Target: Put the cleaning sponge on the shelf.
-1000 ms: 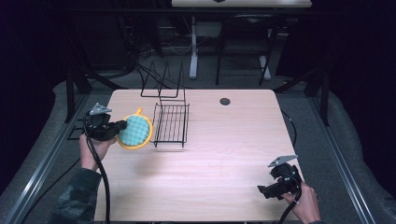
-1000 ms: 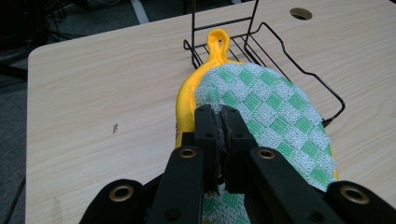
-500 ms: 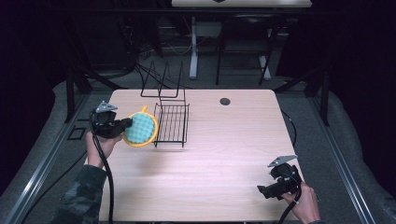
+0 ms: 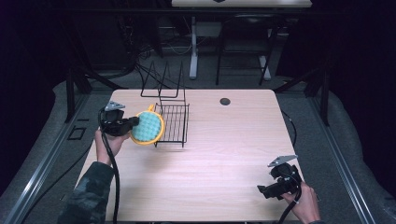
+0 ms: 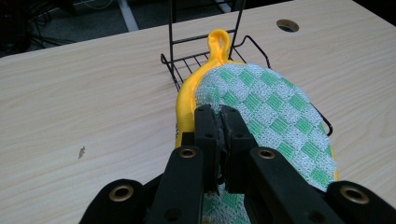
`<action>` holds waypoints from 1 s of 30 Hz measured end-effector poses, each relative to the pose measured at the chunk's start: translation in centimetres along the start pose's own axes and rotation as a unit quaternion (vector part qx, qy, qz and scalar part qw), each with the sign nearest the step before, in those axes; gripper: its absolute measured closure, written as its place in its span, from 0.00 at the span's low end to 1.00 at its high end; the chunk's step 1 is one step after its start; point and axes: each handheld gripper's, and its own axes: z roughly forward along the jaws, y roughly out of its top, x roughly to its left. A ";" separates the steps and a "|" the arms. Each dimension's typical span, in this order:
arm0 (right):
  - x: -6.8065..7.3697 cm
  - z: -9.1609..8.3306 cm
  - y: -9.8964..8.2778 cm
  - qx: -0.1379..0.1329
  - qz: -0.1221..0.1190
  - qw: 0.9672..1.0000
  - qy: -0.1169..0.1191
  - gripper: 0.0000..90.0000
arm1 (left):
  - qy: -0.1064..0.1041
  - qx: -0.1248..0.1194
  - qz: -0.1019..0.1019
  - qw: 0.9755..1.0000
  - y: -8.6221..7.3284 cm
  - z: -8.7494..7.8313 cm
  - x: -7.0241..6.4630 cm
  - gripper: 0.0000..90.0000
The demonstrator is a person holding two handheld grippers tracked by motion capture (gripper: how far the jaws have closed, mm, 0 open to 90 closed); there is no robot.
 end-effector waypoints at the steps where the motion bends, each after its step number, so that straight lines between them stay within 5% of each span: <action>1: 0.0 0.0 0.0 0.000 0.000 1.000 0.000 0.02 | 0.000 0.001 0.001 1.000 0.0 0.1 0.0 0.97; 30: 0.0 -0.1 -0.1 -0.001 -0.002 1.000 -0.001 0.02 | -0.002 -0.005 -0.011 1.000 0.0 3.7 -1.4 0.97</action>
